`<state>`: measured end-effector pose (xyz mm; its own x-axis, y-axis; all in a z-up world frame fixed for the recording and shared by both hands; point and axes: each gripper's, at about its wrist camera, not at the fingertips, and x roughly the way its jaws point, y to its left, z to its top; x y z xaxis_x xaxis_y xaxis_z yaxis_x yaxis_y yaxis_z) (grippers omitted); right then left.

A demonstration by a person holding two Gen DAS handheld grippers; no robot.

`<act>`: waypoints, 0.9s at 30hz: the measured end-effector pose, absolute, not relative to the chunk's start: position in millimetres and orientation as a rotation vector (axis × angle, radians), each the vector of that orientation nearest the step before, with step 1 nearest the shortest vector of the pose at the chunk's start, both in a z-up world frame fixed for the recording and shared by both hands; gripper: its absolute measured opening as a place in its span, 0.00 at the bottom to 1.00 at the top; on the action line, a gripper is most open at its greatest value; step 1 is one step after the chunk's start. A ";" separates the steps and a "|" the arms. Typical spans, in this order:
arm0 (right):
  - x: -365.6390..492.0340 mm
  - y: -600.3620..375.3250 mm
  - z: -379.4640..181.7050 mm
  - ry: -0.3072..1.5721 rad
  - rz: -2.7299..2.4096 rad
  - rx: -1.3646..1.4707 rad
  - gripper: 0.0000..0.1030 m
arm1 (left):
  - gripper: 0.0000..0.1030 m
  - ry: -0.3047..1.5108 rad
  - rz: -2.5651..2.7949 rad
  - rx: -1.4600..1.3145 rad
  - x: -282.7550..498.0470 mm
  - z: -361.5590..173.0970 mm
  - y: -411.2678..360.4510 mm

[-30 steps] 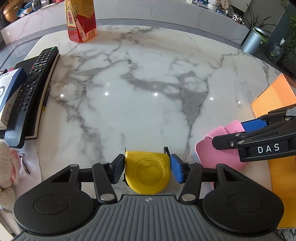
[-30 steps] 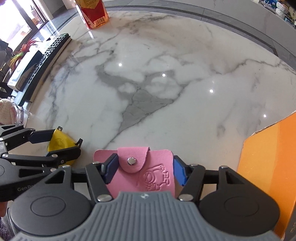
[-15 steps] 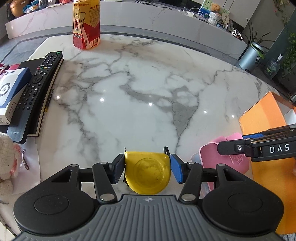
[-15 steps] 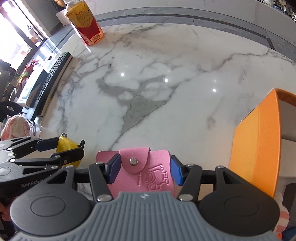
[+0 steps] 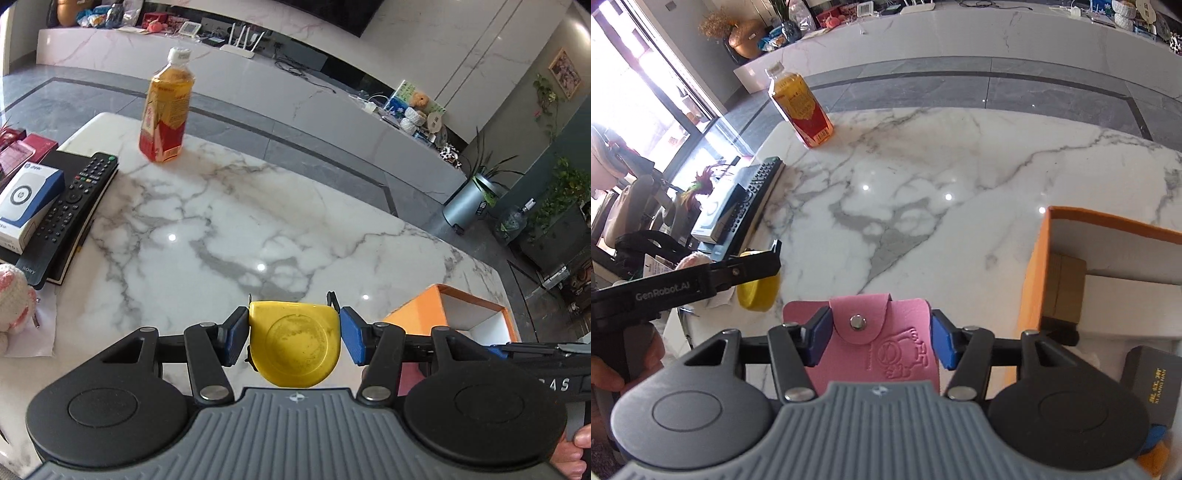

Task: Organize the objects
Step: 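Carry the pink wallet and tape measure over the orange box with both tools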

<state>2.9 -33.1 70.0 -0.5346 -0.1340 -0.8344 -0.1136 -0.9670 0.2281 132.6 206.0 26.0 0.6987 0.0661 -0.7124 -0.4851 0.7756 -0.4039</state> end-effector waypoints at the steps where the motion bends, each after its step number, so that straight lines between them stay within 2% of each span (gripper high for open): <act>1: 12.3 -26.5 80.4 -0.411 -2.752 1.472 0.57 | 0.60 0.733 0.315 -0.601 134.4 32.6 196.2; 6: 53.2 17.0 120.0 -0.441 -2.858 1.398 0.57 | 0.60 0.699 0.242 -0.532 148.5 59.4 148.0; 10: 89.5 60.2 126.7 -0.472 -2.965 1.427 0.57 | 0.60 0.681 0.192 -0.509 158.9 70.2 119.4; 18: 142.2 104.1 58.3 -0.531 -2.797 1.798 0.57 | 0.60 0.711 0.157 -0.485 186.3 68.4 85.9; 23: 152.1 100.6 18.3 -0.602 -2.710 1.886 0.58 | 0.60 0.742 0.149 -0.467 201.7 62.8 70.1; 27: 144.4 93.0 17.5 -0.483 -2.751 1.883 0.58 | 0.60 0.763 0.173 -0.458 211.1 58.7 60.4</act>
<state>144.4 93.0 17.5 -0.3575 0.0258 -0.9336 -0.3419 -0.9338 0.1051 211.1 60.4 58.7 0.7146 -0.0122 -0.6995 -0.3136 0.8881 -0.3360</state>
